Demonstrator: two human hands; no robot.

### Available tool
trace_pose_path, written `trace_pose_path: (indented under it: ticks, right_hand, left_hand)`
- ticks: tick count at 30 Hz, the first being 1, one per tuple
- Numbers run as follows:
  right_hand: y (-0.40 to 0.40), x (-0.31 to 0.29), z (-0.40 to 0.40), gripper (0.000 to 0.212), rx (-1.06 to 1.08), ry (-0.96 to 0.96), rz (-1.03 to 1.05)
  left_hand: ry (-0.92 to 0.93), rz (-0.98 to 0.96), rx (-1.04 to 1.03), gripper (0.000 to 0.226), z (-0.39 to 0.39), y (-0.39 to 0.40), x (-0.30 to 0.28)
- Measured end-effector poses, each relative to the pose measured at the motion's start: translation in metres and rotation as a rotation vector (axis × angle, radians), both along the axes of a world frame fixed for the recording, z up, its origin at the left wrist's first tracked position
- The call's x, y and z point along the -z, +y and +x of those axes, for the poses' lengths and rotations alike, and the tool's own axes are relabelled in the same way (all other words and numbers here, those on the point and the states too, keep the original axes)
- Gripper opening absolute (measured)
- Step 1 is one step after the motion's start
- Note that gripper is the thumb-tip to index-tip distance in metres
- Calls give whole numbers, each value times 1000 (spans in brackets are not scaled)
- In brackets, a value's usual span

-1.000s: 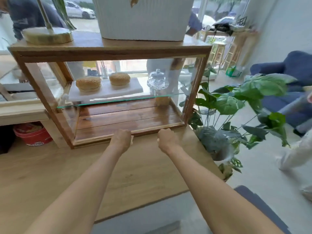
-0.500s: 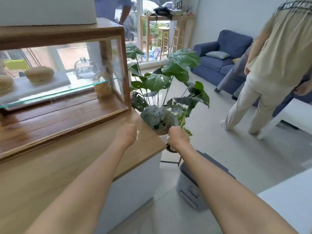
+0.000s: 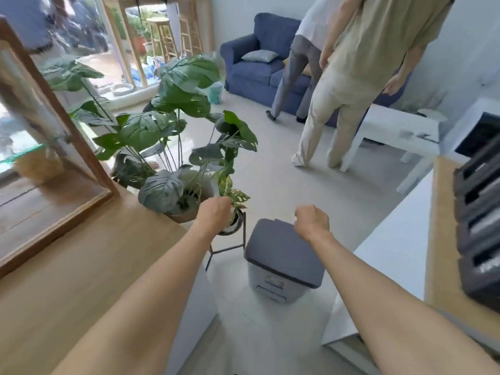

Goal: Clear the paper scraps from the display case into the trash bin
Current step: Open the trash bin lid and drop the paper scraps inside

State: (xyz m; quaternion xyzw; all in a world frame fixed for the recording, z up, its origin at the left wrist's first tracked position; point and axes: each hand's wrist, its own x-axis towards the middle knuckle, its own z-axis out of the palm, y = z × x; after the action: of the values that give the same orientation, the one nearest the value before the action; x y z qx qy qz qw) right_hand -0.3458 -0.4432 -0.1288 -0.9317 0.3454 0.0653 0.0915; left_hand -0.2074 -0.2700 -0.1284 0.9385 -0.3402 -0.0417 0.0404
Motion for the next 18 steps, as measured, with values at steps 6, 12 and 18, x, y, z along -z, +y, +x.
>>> trace_pose_path:
  ticks: [6, 12, 18]
  right_hand:
    - [-28, 16, -8, 24, 145, -1, -21]
    - [-44, 28, -13, 18, 235, 2, -4]
    - [-59, 42, -11, 20, 268, 15, -21]
  left_hand:
    - [31, 38, 128, 24, 16, -44, 25]
    - [74, 82, 226, 26, 26, -75, 42]
    - [49, 56, 273, 24, 34, -97, 55]
